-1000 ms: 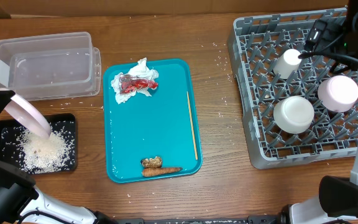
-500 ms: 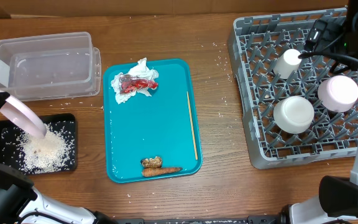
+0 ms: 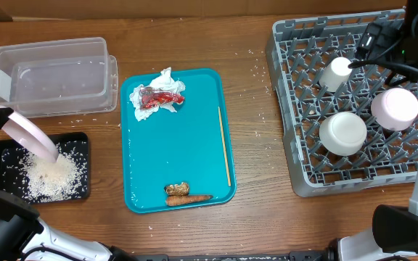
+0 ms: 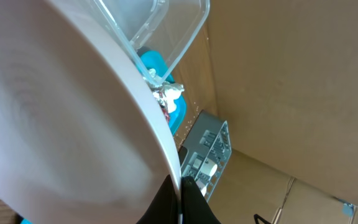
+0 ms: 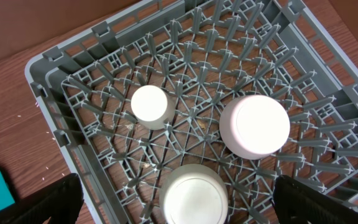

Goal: Sort waste into correct bins and load items into the dishwasher
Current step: 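Carry the emptied plate back and set it on the teal tray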

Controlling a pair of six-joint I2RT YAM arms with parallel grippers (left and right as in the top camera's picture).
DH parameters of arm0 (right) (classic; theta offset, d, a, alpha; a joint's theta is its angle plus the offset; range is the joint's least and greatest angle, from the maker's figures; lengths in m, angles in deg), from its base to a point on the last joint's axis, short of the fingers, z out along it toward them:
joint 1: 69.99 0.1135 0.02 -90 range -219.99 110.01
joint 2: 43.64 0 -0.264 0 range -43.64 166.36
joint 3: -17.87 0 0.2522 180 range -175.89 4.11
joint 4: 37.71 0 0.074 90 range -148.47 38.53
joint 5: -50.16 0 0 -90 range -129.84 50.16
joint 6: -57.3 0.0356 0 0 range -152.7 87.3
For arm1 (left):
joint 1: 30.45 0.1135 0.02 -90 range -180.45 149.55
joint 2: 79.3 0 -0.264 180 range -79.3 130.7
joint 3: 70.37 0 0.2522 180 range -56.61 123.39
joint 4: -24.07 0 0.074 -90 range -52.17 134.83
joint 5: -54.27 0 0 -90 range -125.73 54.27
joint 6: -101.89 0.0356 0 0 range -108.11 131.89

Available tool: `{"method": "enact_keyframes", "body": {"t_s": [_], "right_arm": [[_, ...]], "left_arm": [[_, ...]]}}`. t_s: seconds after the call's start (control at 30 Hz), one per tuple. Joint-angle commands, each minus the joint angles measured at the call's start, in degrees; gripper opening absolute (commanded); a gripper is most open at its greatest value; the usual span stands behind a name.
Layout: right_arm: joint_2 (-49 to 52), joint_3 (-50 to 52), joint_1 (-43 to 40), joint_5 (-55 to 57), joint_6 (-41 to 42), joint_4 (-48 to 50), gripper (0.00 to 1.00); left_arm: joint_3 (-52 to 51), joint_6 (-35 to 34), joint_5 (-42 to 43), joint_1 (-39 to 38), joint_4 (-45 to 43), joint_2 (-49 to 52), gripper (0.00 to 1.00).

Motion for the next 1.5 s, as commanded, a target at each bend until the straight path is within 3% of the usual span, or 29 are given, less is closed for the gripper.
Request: {"method": "enact_keyframes", "body": {"t_s": [0.0, 0.33, 0.5, 0.73, 0.9, 1.17, 1.47], "right_arm": [[0.00, -0.09, -0.02, 0.39, 0.42, 0.24, 1.00], [0.00, -0.09, -0.02, 0.39, 0.42, 0.24, 1.00], [0.00, -0.09, -0.02, 0.39, 0.42, 0.24, 1.00], [0.00, -0.09, -0.02, 0.39, 0.44, 0.22, 1.00], [0.00, -0.09, -0.02, 0.39, 0.42, 0.24, 1.00], [0.00, -0.09, -0.02, 0.39, 0.42, 0.24, 1.00], [0.00, -0.09, -0.02, 0.39, 0.42, 0.22, 1.00]], "left_arm": [[1.07, -0.02, -1.07, -0.50, 0.17, -2.73, 0.04], [1.05, 3.67, -1.90, -4.79, 0.17, -9.73, 0.04], [1.07, 1.60, -11.65, -13.99, 0.17, -15.54, 0.04], [1.05, -4.59, -21.88, -33.38, 0.17, -17.73, 0.04], [1.05, -8.90, -29.90, -47.93, -1.14, -16.26, 0.05], [1.05, -15.54, -50.12, -65.99, -3.15, -10.75, 0.06], [1.05, -17.05, -51.04, -76.98, -2.80, 2.99, 0.05]]}}
